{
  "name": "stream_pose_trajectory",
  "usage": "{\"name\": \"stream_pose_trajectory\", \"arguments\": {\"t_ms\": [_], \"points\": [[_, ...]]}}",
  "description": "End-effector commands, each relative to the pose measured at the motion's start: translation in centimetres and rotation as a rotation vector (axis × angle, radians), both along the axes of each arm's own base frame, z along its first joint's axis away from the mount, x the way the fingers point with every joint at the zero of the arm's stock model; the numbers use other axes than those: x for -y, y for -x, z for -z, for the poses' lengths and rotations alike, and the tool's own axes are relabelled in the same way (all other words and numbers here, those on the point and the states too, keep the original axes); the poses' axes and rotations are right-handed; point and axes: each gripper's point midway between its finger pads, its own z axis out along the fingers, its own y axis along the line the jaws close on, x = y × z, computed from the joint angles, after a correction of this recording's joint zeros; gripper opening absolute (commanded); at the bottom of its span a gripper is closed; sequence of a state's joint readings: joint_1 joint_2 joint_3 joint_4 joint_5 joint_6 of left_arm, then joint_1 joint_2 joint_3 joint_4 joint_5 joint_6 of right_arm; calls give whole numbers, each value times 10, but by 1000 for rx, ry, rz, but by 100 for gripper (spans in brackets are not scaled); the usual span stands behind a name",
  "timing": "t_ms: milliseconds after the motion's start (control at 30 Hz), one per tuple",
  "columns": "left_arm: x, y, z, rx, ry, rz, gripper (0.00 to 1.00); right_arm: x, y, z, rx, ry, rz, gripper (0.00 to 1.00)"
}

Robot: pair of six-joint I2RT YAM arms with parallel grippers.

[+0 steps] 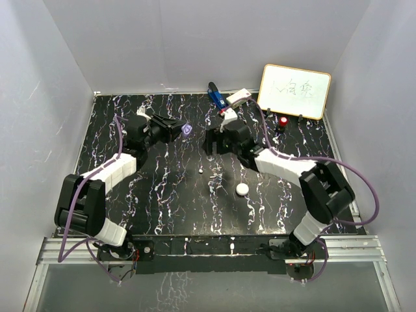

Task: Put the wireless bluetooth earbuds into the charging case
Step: Close the charging case.

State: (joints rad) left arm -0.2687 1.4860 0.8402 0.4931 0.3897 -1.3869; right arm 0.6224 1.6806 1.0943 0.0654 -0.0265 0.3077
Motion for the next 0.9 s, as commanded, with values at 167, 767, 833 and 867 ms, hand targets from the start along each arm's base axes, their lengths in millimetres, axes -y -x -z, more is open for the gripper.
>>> {"name": "stream_pose_trajectory", "arguments": {"t_ms": [167, 767, 833, 867], "points": [[9, -25, -7, -34, 166, -244, 0, 6, 5, -61, 329, -161, 31, 79], [48, -25, -4, -97, 215, -400, 0, -8, -14, -61, 494, -71, 95, 79], [50, -24, -5, -99, 217, -389, 0, -6, -16, -62, 499, -69, 111, 79], [52, -23, -5, -99, 218, -382, 0, -5, -16, -63, 504, -72, 116, 79]]}}
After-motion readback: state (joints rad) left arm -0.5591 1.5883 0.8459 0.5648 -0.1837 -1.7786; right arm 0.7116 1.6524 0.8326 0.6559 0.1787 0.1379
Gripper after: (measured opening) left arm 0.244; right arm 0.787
